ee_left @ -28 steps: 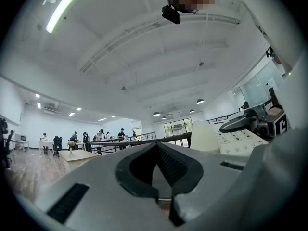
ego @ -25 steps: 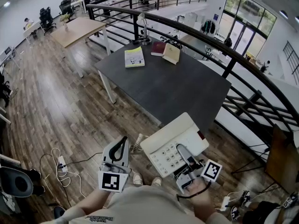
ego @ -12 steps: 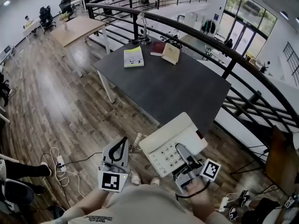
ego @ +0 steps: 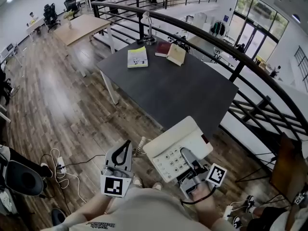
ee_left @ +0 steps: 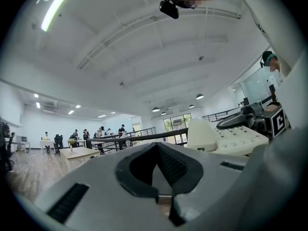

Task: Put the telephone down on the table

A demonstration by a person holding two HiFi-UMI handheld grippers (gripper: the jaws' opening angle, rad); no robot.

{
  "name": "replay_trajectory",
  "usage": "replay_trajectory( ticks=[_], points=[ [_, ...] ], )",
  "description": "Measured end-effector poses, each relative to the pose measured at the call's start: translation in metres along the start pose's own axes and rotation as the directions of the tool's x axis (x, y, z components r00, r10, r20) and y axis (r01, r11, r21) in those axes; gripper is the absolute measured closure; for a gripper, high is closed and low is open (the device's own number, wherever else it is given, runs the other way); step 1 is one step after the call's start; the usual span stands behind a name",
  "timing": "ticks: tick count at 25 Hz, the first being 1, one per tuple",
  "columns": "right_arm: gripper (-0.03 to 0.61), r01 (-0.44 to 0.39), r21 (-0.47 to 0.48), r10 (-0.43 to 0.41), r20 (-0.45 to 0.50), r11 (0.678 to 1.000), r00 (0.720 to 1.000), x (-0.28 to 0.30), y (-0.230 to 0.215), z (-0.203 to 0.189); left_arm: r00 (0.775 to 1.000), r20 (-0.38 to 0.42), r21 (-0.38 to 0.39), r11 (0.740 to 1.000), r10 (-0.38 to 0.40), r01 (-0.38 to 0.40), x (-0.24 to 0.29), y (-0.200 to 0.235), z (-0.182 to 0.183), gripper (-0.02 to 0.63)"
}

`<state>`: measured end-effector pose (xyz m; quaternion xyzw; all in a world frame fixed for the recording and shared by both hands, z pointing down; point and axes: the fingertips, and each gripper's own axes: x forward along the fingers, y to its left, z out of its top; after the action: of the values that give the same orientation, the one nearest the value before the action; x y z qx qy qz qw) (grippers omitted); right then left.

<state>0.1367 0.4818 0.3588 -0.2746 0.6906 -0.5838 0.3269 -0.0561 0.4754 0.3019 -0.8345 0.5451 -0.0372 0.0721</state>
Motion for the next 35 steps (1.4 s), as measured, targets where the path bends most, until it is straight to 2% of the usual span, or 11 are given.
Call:
replay_trajectory(
  ticks=[7,11,18,22,25,29,35],
  points=[
    [0.377,-0.017,-0.012,0.016,-0.017,1.000,1.000,-0.012,-0.004,0.013,0.999,0.003,-0.005,0.999,0.037,-0.037,-0.004,-0.017,-0.005,0.611],
    [0.377,-0.018,-0.015,0.017,-0.029,1.000,0.999,-0.015,-0.004,0.017,1.000,-0.010,0.042,0.999,0.029,-0.029,-0.004,-0.030,-0.009,0.611],
    [0.377,-0.014,-0.015,0.014,-0.033,1.000,0.999,-0.008,-0.011,0.032,1.000,-0.018,0.051,0.998,0.023,-0.022,0.013,-0.036,-0.015,0.611],
    [0.378,-0.004,-0.019,0.004,-0.018,1.000,1.000,0.004,-0.023,0.044,1.000,-0.007,0.127,0.992,0.003,-0.002,0.033,-0.027,-0.018,0.611],
    [0.379,0.006,-0.030,-0.007,-0.008,1.000,1.000,0.020,-0.034,0.057,1.000,-0.003,0.210,0.977,-0.031,0.031,0.056,-0.024,-0.020,0.611],
    [0.379,0.016,-0.022,-0.016,0.012,1.000,1.000,0.051,-0.050,0.078,0.996,-0.025,0.283,0.956,-0.080,0.084,0.097,-0.014,-0.029,0.611],
    [0.379,0.035,-0.023,-0.035,0.021,0.999,0.999,0.111,-0.066,0.110,0.993,-0.038,0.294,0.949,-0.109,0.116,0.157,0.020,-0.037,0.611]
  ],
)
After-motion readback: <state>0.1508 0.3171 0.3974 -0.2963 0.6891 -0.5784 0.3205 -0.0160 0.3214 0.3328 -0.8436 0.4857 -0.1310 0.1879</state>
